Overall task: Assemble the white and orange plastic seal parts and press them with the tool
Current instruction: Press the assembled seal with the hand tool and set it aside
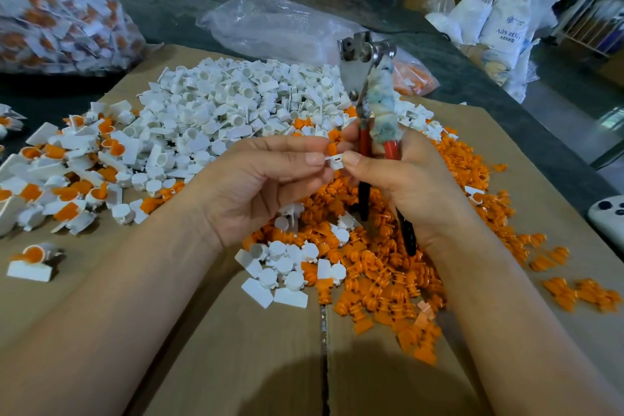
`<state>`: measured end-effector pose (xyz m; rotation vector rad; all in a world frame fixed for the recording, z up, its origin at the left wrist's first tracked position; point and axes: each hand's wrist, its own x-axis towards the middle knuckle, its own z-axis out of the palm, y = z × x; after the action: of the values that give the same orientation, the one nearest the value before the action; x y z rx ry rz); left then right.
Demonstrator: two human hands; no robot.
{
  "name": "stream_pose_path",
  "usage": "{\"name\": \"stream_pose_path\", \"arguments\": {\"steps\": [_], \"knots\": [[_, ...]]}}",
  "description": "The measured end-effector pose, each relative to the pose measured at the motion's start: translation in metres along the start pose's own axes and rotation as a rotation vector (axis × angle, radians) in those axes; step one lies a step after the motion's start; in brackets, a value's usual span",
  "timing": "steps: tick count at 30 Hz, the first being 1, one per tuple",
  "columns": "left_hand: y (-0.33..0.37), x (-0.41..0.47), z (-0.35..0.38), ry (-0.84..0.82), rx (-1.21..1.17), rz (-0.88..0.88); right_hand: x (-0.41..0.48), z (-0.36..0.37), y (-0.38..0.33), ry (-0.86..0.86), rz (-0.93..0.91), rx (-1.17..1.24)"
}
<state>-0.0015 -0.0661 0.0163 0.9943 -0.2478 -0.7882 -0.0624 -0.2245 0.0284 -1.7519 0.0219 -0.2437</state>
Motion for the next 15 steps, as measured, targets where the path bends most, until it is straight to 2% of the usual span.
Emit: {"name": "stream_pose_path", "arguments": {"steps": [7, 15], "knots": [[-0.0023, 0.0006, 0.0031, 0.099, 0.124, 0.129, 0.0014, 0.0006, 0.0019, 0.022, 0.004, 0.001], [0.0032, 0.0010, -0.0004, 0.165, 0.043, 0.278, 0.0030, -0.0031, 0.0021, 0.079, 0.003, 0.056]]}}
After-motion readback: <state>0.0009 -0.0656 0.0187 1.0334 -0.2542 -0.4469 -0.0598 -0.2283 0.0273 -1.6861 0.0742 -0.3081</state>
